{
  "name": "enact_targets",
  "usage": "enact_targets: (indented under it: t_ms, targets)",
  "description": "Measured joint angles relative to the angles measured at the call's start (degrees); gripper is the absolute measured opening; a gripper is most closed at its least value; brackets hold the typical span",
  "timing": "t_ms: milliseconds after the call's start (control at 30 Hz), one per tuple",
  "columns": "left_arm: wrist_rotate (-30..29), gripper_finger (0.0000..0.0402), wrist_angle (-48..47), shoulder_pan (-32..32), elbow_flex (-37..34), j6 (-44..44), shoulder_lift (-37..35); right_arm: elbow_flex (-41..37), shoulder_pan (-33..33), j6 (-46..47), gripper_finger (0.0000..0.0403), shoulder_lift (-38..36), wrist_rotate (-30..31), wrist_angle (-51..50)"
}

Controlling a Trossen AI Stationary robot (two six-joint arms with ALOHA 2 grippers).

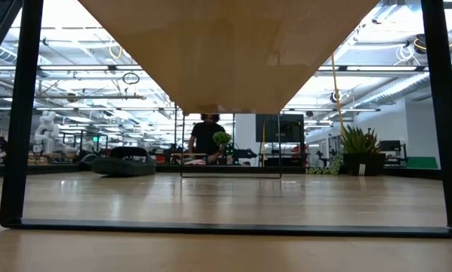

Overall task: Pick and place slides into the shelf
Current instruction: Put the left black slipper on the shelf

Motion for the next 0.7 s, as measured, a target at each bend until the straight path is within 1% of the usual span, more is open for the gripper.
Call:
enact_targets:
  t_ms: [333,500,700]
  targets:
    - [-0.3,0.0,0.1,0.0,0.0,0.8,0.0,0.0,0.8,0.0,0.0247,0.0,0.0,1.1]
    - [-0.1,0.0,0.3,-0.3,0.0,0.1,0.0,0.0,0.8,0.0,0.0247,0.0,1.5,1.0]
    - [0.0,0.0,1.6,-1.2,0.0,0.7,0.0,0.0,0.8,0.0,0.0247,0.0,1.5,1.0]
